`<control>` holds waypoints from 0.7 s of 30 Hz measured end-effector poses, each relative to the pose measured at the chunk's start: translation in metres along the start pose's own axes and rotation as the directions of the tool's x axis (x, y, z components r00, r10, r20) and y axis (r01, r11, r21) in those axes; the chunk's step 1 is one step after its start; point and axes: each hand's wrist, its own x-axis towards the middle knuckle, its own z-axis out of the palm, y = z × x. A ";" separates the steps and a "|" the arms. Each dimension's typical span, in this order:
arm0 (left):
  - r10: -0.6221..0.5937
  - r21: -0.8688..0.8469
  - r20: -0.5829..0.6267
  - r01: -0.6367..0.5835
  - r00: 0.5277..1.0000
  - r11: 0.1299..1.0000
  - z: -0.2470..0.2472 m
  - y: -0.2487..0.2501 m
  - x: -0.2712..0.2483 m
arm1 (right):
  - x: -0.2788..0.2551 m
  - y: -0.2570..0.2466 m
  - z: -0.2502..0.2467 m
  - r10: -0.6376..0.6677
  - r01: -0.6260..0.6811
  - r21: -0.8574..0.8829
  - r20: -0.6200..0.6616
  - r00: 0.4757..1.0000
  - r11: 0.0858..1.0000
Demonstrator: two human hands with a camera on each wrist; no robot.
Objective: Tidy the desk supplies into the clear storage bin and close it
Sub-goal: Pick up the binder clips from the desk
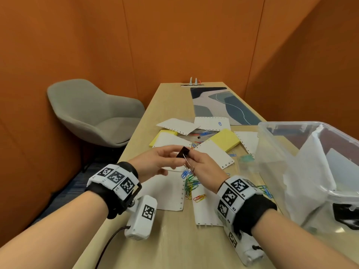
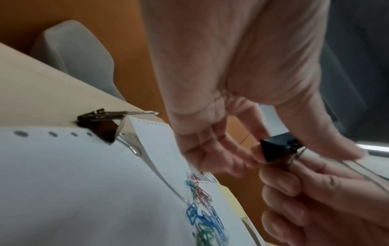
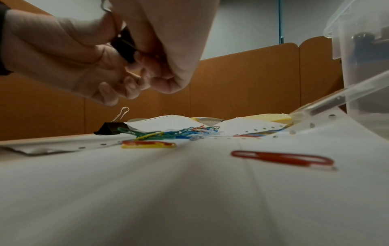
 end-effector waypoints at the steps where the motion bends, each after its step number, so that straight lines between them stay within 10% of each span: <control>1: 0.002 0.011 0.037 -0.003 0.999 1.000 0.001 -0.001 -0.002 | -0.001 0.000 0.001 0.008 -0.009 0.022 0.033 0.999 1.000; 13: 0.001 0.099 0.012 -0.002 1.000 0.995 0.005 -0.002 0.005 | -0.002 0.002 0.003 0.135 -0.140 0.074 0.068 0.989 0.987; 21: 0.201 0.599 -0.222 -0.029 0.954 0.800 0.006 0.012 0.019 | -0.001 0.000 0.000 0.012 0.003 0.194 -0.077 0.997 0.981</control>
